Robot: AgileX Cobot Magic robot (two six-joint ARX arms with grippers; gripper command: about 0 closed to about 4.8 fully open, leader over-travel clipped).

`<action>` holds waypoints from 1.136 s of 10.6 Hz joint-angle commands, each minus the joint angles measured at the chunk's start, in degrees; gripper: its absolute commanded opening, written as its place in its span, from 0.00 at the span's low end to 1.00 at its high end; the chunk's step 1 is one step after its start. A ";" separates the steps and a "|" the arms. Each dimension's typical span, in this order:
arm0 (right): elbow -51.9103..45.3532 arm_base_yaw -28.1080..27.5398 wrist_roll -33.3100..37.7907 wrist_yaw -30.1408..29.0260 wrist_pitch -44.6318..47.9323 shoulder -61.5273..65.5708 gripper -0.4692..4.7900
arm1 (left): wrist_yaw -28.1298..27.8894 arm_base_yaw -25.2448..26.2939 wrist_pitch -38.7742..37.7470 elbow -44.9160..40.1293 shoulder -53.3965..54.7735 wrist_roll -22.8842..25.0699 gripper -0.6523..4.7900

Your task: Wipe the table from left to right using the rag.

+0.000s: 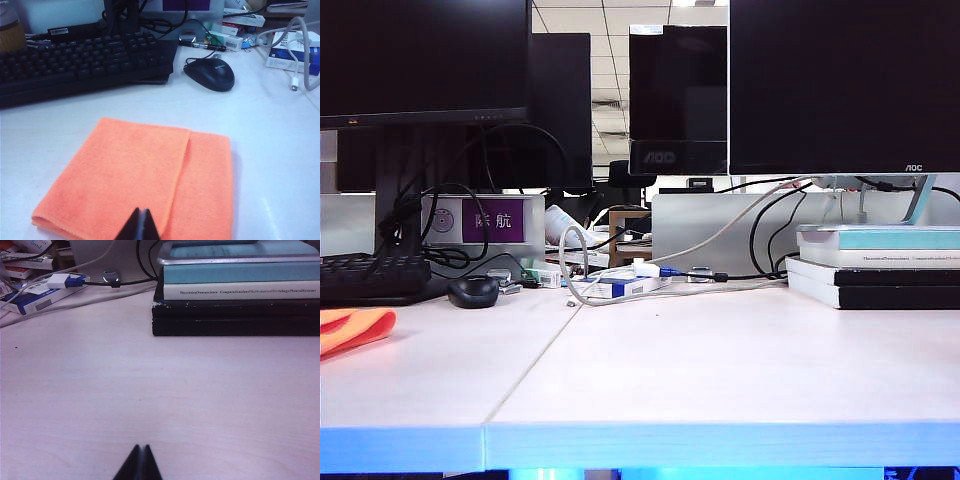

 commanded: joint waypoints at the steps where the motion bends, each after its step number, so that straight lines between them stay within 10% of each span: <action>1: -0.39 0.02 0.31 0.15 0.15 -0.07 0.09 | -0.22 -0.02 -0.48 -0.13 0.02 -2.97 0.11; 2: 2.99 0.04 2.21 0.22 4.00 -0.07 0.09 | -5.33 -0.02 3.04 4.35 0.04 -12.87 0.11; 6: 15.21 0.02 3.17 9.27 4.33 2.01 0.09 | -10.58 -0.02 3.54 18.84 12.24 -10.32 0.11; 12: 43.06 0.04 2.95 5.62 3.82 23.58 0.09 | -8.41 -0.02 -9.16 50.77 43.25 -10.47 0.11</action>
